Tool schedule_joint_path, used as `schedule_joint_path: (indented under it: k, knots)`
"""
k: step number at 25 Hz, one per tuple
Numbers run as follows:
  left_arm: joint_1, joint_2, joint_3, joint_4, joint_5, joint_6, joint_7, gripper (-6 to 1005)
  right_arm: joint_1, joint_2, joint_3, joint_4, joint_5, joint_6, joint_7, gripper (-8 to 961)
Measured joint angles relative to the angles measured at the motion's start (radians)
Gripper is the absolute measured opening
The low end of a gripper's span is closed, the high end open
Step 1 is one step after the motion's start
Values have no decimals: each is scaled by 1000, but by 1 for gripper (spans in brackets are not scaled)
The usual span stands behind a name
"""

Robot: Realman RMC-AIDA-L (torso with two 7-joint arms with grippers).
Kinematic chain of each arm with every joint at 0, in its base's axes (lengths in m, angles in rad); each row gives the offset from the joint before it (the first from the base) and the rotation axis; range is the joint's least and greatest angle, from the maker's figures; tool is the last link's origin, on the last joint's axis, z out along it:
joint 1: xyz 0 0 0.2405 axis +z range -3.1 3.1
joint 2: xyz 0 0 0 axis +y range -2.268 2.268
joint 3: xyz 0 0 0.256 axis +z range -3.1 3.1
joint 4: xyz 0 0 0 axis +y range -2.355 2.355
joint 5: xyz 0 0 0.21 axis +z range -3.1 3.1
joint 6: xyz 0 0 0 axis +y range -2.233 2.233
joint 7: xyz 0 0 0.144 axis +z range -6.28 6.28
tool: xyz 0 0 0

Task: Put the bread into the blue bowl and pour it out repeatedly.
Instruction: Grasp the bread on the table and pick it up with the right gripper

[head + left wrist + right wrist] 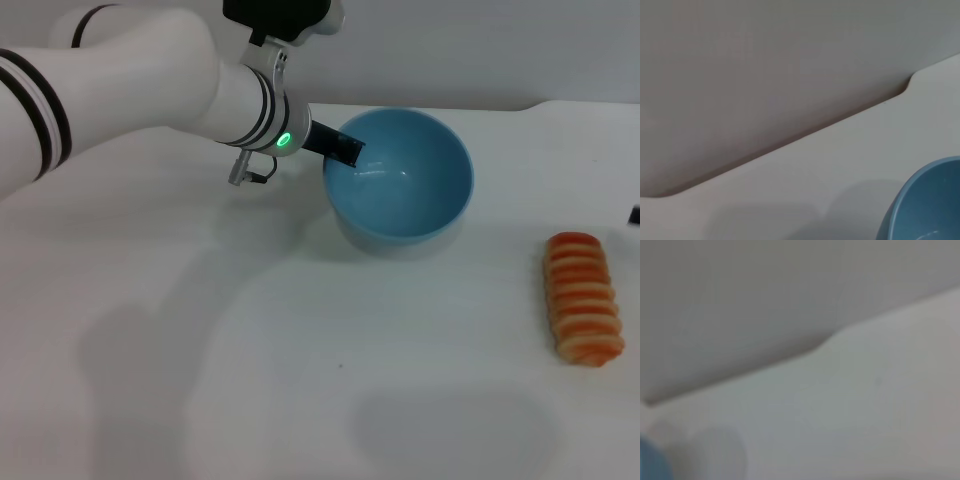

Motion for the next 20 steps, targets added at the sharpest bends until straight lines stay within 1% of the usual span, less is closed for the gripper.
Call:
schedule_joint_path:
  k: [8, 16, 20]
  knots:
    - [9, -2, -2, -1, 0, -14, 7, -1, -1, 5, -3, 11, -33, -60, 16, 629]
    - [19, -3, -2, -1, -4, -17, 12, -2, 3, 5, -5, 49, -36, -59, 15, 625]
    - [22, -3, 0, -1, -4, -17, 12, -2, 18, 5, -14, 91, -36, -21, 11, 623]
